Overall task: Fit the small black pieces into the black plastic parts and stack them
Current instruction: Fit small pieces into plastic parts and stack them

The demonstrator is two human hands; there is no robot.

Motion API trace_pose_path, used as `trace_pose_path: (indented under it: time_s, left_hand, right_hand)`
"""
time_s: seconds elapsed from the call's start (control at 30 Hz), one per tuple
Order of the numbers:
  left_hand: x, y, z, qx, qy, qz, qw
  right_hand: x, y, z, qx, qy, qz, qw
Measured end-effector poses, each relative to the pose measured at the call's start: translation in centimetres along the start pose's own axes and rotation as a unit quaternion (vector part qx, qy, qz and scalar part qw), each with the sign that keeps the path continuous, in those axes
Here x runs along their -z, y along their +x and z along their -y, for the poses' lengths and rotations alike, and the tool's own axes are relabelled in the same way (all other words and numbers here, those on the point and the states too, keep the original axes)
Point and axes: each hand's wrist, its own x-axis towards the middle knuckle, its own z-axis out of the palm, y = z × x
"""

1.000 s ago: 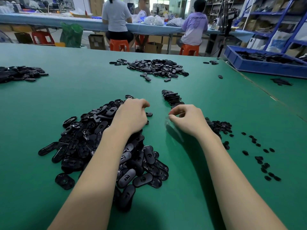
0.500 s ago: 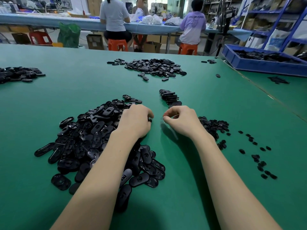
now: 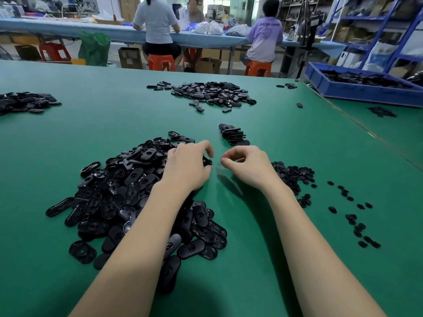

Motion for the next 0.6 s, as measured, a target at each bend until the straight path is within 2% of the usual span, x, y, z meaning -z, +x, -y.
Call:
trace_pose_path:
  time_s: [0.13,0.37,0.47,0.6]
  left_hand:
    - [0.2,0.2,-0.7,-0.035,-0.137,-0.041,0.989]
    - [0.3,0.3,-1.3,-0.069,-0.196,-0.035,0.978]
    - [0.1,0.3,-1.4,-0.072,-0.190,-0.032,0.979]
    - [-0.2,0.3,-1.4,-0.072,-0.186,-0.025,0.980]
  right_hand:
    - [0.6,-0.3,0.8,-0.029,0.118,0.022,0.992]
    - [3.3,-0.6,0.6,-0.057,0.159,0.030,0.985]
    - [4.8,-0.6,0.1,-0.073,0.118,0.038,0.990]
    - [7.4,-0.6,-1.6,-0.107,-0.052,-0.036,0.992]
